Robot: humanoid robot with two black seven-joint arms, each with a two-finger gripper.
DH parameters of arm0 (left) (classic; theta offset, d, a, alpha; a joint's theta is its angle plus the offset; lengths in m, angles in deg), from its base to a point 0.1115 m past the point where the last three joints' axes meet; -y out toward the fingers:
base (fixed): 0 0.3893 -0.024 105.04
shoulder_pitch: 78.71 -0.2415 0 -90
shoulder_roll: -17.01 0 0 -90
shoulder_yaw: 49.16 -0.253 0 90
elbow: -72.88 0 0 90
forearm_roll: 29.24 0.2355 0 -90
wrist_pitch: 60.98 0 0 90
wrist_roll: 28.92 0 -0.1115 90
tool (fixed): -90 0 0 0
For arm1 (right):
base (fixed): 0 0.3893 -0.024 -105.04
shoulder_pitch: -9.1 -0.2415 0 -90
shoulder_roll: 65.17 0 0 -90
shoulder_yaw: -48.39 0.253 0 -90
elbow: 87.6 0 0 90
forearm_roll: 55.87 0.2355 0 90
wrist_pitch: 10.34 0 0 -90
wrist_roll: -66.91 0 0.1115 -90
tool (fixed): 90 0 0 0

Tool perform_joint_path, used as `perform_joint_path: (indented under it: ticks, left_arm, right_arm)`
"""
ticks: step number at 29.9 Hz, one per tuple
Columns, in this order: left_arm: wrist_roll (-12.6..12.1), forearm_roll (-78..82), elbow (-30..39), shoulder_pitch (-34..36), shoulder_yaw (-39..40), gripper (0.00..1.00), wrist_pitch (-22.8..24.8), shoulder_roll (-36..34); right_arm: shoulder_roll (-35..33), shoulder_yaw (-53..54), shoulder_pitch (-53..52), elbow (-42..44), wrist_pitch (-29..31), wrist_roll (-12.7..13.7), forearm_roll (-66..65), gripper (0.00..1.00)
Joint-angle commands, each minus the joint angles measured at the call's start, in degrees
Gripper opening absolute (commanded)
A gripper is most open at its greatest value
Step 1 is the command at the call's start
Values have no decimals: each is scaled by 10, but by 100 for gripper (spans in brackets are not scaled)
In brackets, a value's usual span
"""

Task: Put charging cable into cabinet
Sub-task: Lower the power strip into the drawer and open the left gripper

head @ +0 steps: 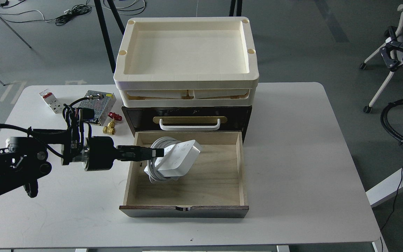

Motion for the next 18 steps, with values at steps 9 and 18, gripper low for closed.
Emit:
perform_joint_path:
  ticks: [9, 18]
  left_arm:
    - [0, -2, 2, 0, 0, 33, 0, 0]
    - [0, -3, 7, 1, 2, 43, 1, -1]
  right_arm:
    - [0, 0, 1, 0, 0, 0, 0, 99]
    - [0, 0, 1, 0, 0, 0, 0, 99]
